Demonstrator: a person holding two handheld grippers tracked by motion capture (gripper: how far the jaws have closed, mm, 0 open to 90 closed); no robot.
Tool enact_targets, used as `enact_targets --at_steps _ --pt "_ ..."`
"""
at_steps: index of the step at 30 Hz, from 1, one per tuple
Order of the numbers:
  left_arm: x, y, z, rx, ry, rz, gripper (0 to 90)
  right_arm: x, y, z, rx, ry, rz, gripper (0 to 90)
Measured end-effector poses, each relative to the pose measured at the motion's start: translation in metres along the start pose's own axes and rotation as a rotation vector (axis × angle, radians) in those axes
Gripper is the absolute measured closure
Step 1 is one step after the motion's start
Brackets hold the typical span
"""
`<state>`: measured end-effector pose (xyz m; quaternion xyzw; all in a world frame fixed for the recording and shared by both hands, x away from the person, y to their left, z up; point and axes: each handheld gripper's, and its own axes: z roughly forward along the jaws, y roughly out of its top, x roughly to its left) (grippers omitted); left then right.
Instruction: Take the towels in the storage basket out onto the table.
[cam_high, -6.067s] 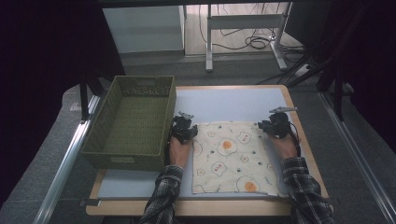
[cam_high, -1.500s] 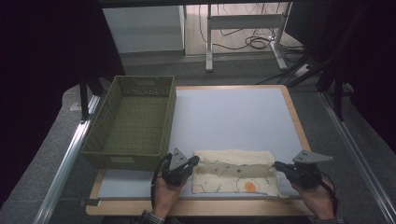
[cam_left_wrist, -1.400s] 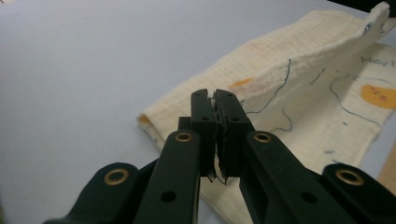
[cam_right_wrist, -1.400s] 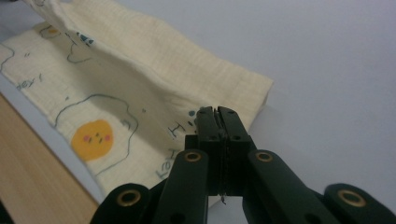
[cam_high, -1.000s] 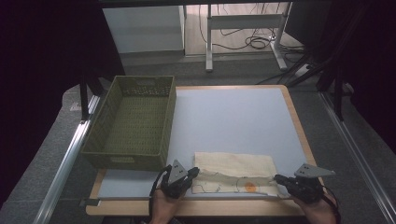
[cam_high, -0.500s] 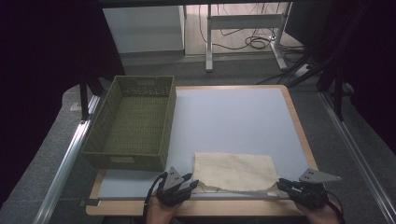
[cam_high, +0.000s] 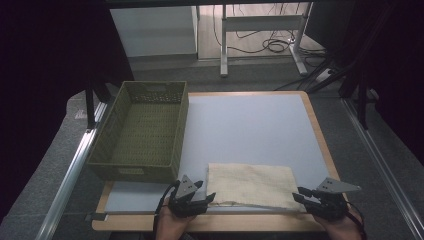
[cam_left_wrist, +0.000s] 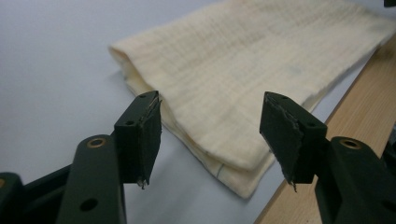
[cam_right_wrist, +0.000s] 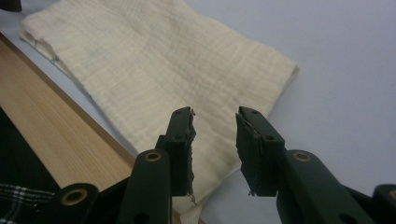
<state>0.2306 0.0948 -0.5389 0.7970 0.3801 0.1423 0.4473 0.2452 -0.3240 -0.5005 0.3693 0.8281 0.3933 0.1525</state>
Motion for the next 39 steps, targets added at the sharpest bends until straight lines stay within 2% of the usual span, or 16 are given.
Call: enact_targets --at_steps 2,5,8,11,14,20,22,25,28,29,30,32,34,36,39 --pt "0.001 -0.003 0.002 -0.004 -0.007 -0.014 40.6 0.0 -0.002 0.005 0.005 -0.001 0.005 63.9" --pt "0.002 -0.004 0.004 -0.005 -0.028 -0.026 50.0 -0.002 -0.004 0.01 0.007 -0.004 0.012 62.8" --pt "0.0 -0.003 0.006 0.006 -0.05 -0.003 61.0 -0.003 -0.004 0.012 0.009 -0.004 0.015 62.5" --pt "-0.003 -0.004 0.01 0.038 -0.04 0.034 75.1 -0.003 -0.004 0.014 0.011 -0.005 0.018 62.3" --pt "-0.003 -0.005 0.01 0.033 -0.043 0.034 89.4 -0.003 -0.004 0.014 0.011 -0.003 0.019 62.3" --pt "-0.005 0.002 -0.007 -0.006 -0.036 0.028 89.9 -0.003 -0.002 0.013 0.006 -0.004 0.018 62.3" --pt "-0.005 0.004 -0.012 -0.005 -0.04 0.024 89.9 -0.003 -0.001 0.013 0.003 -0.002 0.018 62.3" --pt "-0.007 0.0 -0.013 0.021 -0.032 0.023 89.8 -0.001 0.0 0.014 0.003 0.001 0.016 62.3" --pt "-0.004 -0.008 -0.006 0.053 -0.019 0.005 89.5 -0.001 -0.001 0.016 0.009 0.004 0.013 62.3" --pt "-0.002 -0.009 -0.005 0.045 -0.019 -0.009 88.1 -0.001 -0.001 0.017 0.009 0.004 0.016 62.3" --pt "0.0 -0.008 -0.005 0.026 -0.018 -0.023 82.5 -0.001 -0.002 0.017 0.01 0.002 0.017 62.3" --pt "0.0 -0.004 -0.005 0.004 -0.016 -0.03 68.4 -0.002 -0.002 0.015 0.006 -0.007 0.023 61.3" --pt "-0.002 0.001 -0.002 -0.012 -0.034 -0.022 59.7 -0.004 -0.002 0.014 0.003 -0.021 0.033 58.5" --pt "-0.007 0.003 0.002 -0.015 -0.064 0.007 56.5 -0.006 -0.003 0.014 0.001 -0.024 0.044 57.5" --pt "-0.013 0.001 0.011 0.022 -0.104 0.037 59.0 -0.006 -0.005 0.017 0.012 -0.026 0.05 57.5"
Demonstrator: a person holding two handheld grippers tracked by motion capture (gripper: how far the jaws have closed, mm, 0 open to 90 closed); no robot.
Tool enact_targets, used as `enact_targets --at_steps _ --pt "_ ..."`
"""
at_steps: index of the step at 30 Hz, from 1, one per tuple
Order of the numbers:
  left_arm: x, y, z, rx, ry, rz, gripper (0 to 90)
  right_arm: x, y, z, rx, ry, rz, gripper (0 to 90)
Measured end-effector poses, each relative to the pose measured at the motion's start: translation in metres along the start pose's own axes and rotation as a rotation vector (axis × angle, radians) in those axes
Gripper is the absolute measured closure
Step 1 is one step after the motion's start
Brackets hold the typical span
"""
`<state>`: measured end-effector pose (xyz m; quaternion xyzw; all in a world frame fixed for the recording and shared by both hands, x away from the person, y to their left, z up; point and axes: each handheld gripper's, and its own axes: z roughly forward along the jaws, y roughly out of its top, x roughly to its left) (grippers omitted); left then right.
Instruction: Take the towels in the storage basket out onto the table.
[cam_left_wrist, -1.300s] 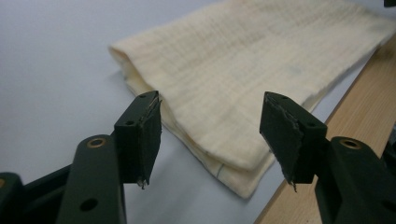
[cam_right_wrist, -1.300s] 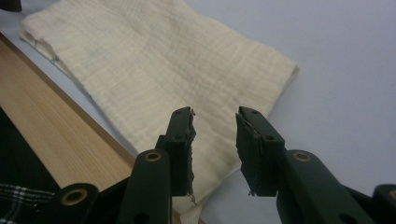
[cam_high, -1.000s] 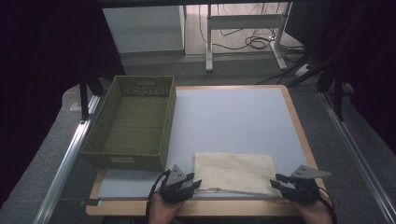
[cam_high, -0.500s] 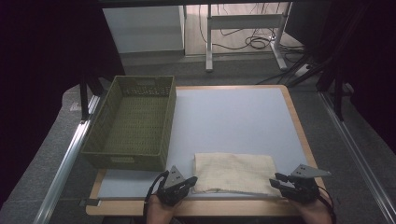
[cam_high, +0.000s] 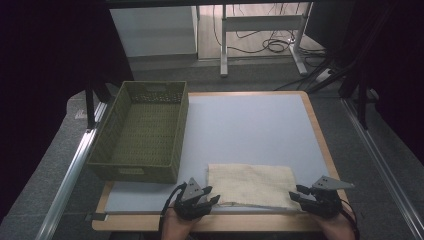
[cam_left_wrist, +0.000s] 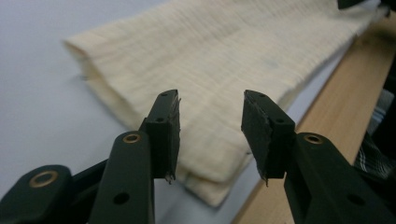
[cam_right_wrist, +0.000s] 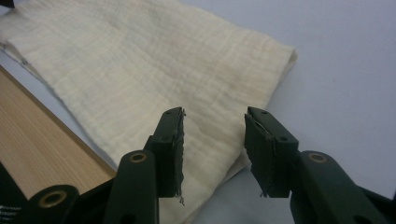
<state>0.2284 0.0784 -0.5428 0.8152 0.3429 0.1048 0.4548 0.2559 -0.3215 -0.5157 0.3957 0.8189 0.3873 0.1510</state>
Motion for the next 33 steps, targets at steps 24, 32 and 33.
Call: enact_targets --at_steps 24,32,33 --pt "-0.001 -0.007 -0.006 0.037 0.017 0.006 68.2 0.002 -0.001 0.009 0.012 0.008 0.003 57.5" --pt "0.013 0.034 0.0 -0.015 0.184 0.01 52.6 -0.001 0.005 0.005 -0.008 -0.017 0.029 54.5" --pt "0.017 0.037 0.006 0.0 0.221 0.008 54.3 -0.001 0.005 0.007 -0.007 -0.023 0.03 54.1"
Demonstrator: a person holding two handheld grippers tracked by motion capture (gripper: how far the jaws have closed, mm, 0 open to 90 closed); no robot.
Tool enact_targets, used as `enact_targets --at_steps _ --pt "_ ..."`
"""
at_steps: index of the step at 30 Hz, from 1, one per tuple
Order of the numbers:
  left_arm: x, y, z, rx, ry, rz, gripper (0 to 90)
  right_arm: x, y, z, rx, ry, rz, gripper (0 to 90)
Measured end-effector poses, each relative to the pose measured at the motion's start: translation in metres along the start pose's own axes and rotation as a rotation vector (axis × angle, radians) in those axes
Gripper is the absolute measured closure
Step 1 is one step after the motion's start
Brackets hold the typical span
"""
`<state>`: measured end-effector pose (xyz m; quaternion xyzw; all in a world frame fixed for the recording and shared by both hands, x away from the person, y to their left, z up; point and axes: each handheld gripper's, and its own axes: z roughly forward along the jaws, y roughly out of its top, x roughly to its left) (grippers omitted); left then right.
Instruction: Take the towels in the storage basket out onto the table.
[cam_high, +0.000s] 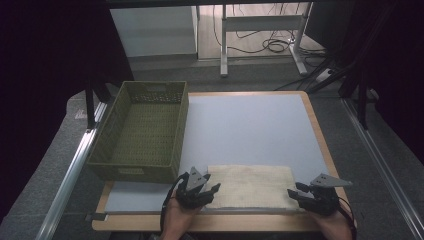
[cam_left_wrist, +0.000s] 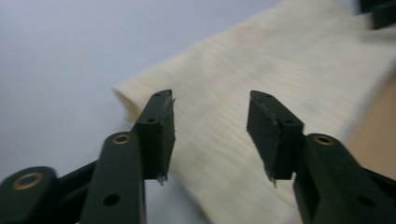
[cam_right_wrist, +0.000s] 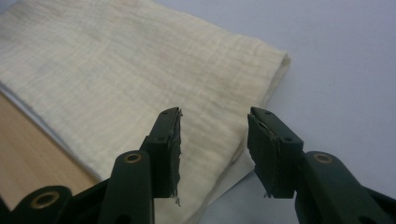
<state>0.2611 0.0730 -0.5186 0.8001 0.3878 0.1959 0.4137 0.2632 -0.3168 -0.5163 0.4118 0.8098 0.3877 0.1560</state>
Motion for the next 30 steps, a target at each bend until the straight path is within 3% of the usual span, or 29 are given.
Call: enact_targets --at_steps 2,4,7,9,12,18,20,22,25,27,30 --pt "0.007 0.002 0.012 0.02 0.031 -0.022 56.5 -0.001 0.001 0.004 0.003 -0.01 0.008 53.9" --pt "0.01 0.003 0.02 0.04 0.088 -0.016 57.4 -0.002 0.004 0.007 -0.005 -0.019 0.015 53.9" --pt "0.015 0.003 0.026 0.029 0.132 -0.033 57.1 -0.006 0.012 0.01 -0.017 -0.041 0.016 54.2" --pt "0.02 0.004 0.028 0.015 0.144 -0.048 56.8 -0.009 0.018 0.013 -0.021 -0.058 0.016 54.4" --pt "0.026 0.005 0.035 0.039 0.154 -0.06 55.7 -0.016 0.027 0.022 -0.021 -0.08 0.02 54.4" --pt "0.032 0.005 0.047 0.069 0.129 -0.084 54.9 -0.03 0.035 0.044 0.009 -0.114 0.043 56.1" --pt "0.034 0.005 0.048 0.084 0.103 -0.089 53.4 -0.032 0.035 0.048 0.023 -0.104 0.037 58.6" --pt "0.036 0.005 0.049 0.093 0.06 -0.108 54.8 -0.031 0.035 0.05 0.017 -0.095 0.023 67.0" --pt "0.037 0.005 0.049 0.092 -0.01 -0.119 69.8 -0.029 0.035 0.05 0.02 -0.049 0.024 83.8" --pt "0.036 0.006 0.049 0.09 -0.026 -0.113 82.3 -0.027 0.036 0.05 0.022 -0.052 0.024 86.4" --pt "0.035 0.006 0.048 0.079 -0.026 -0.123 85.9 -0.026 0.039 0.049 0.026 -0.066 0.009 86.9"
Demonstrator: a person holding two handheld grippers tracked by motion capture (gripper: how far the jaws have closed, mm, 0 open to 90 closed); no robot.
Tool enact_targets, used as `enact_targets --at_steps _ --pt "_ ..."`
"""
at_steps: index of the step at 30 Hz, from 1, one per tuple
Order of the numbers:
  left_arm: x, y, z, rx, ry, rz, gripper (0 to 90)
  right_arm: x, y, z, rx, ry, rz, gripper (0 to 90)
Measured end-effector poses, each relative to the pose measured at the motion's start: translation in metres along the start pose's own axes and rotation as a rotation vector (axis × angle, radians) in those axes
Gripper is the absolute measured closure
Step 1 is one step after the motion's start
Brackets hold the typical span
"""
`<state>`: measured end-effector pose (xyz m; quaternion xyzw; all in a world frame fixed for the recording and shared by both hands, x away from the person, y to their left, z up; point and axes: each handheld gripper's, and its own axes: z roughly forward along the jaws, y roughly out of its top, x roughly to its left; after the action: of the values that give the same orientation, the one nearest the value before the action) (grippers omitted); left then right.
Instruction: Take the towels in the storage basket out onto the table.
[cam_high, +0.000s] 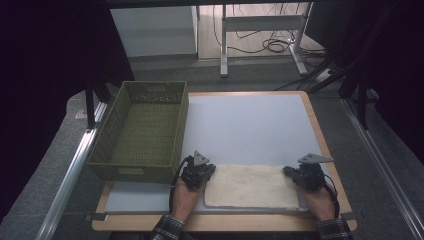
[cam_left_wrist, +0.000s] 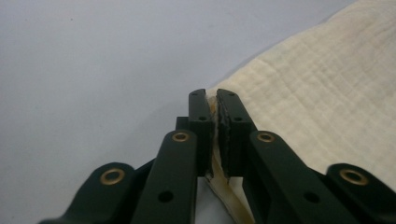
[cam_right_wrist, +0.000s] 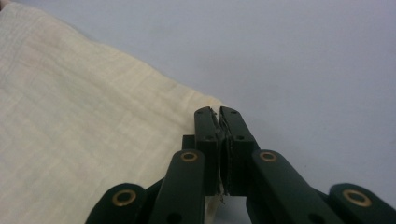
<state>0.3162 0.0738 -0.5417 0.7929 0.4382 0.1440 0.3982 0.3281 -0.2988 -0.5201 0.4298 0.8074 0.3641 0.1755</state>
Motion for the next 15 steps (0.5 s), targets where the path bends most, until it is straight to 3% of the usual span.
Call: enact_targets --at_steps 7,12,15 --pt "0.0 0.005 -0.003 -0.047 0.006 -0.013 85.7 -0.013 0.028 -0.003 -0.024 -0.022 -0.022 86.9" --pt "0.0 0.006 -0.003 -0.063 0.032 -0.024 85.4 -0.025 0.053 0.012 -0.019 -0.032 -0.039 86.9" --pt "0.0 0.004 0.0 -0.041 0.063 -0.026 85.0 -0.03 0.061 0.028 0.006 -0.028 -0.044 86.5"
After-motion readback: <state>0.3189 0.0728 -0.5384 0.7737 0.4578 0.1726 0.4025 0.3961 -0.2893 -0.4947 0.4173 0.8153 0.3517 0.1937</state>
